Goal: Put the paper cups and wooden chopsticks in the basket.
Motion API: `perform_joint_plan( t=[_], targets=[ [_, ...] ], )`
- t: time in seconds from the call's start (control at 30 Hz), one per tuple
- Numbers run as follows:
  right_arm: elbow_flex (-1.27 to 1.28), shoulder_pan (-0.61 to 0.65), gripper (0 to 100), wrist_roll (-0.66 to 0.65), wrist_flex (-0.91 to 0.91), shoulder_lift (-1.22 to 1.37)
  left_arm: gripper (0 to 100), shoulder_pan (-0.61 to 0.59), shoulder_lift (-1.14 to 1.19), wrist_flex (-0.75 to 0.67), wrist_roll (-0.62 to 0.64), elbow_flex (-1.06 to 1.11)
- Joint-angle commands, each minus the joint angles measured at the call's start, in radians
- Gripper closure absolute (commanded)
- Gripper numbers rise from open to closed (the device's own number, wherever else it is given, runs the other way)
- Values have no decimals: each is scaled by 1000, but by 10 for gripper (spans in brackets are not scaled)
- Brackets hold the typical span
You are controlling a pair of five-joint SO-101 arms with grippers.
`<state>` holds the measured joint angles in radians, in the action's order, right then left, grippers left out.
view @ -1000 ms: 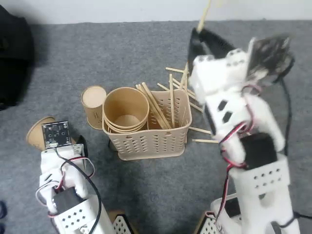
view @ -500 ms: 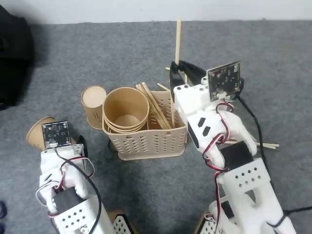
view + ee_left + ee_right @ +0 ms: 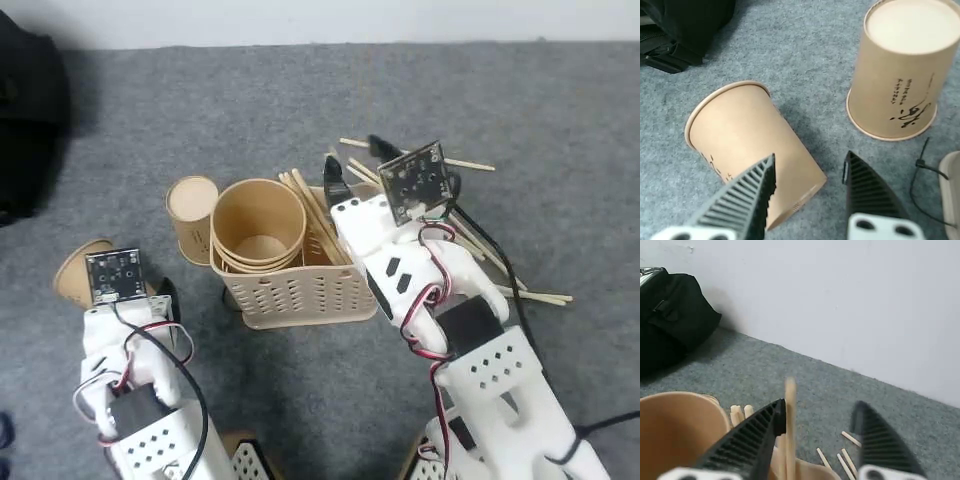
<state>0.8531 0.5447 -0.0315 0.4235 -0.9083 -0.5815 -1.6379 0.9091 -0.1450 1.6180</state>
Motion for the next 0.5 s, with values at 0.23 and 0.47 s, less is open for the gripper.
perform_joint_plan(
  t=[0.23,0.47],
  targets=[
    [-74,-10,788,-77,31,-30,794,6,-11,-23,6,-7],
    [-295,-154,786,-78,285,-19,794,8,-11,-23,9,-7]
  ],
)
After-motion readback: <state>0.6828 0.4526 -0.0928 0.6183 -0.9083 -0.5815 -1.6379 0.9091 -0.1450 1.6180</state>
